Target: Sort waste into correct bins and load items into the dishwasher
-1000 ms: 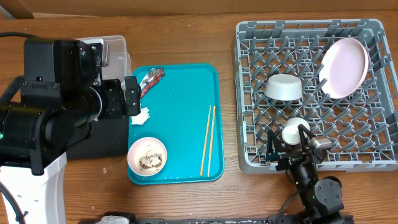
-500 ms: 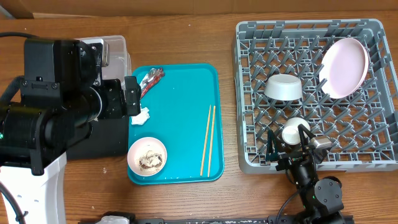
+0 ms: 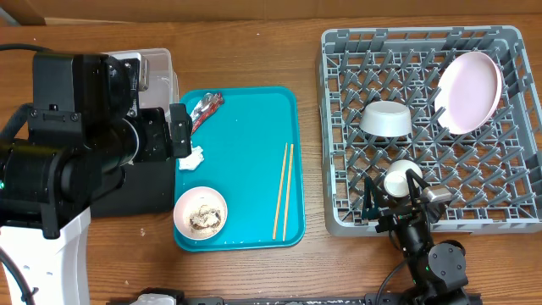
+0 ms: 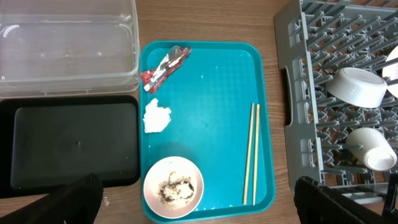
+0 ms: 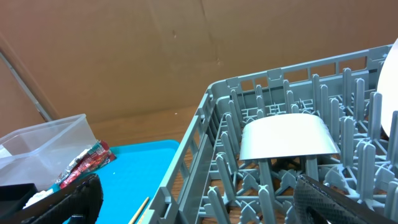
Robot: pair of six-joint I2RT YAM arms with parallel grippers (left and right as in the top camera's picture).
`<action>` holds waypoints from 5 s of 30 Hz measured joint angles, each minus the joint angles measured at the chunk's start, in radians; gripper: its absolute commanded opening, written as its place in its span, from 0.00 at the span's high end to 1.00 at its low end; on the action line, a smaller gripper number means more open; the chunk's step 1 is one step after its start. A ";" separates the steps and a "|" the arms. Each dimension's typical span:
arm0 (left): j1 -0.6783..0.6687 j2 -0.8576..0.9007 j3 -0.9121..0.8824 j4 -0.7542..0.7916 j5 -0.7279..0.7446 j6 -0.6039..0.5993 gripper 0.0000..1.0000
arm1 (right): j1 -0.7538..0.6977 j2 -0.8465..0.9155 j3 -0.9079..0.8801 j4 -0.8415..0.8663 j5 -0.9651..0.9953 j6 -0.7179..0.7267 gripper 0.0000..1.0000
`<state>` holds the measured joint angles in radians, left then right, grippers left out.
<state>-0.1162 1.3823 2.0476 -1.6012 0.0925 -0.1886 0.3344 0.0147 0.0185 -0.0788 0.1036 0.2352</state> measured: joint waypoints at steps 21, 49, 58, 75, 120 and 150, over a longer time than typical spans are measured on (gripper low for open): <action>0.000 0.000 0.000 0.000 0.000 0.000 0.00 | 0.000 0.000 0.000 0.000 0.001 0.000 0.00; 0.000 0.000 0.000 0.000 0.000 0.000 0.00 | 0.000 0.002 0.000 0.070 -0.002 0.000 0.00; 0.000 0.000 0.000 0.000 0.000 0.000 0.00 | 0.002 -0.005 0.000 0.452 -0.043 0.000 0.00; 0.000 0.000 0.000 0.000 0.000 0.000 0.00 | 0.008 0.120 0.332 -0.085 -0.075 0.032 0.00; 0.000 0.000 0.000 0.000 0.000 0.000 0.00 | 0.484 1.687 1.099 -0.508 -0.105 0.474 0.22; 0.000 0.000 0.000 0.000 0.000 0.000 0.00 | 0.425 1.872 1.107 -0.436 -0.183 0.604 0.96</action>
<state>-0.1162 1.3823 2.0476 -1.6012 0.0925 -0.1886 0.7597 1.8866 1.1259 -0.5148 -0.0799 0.8391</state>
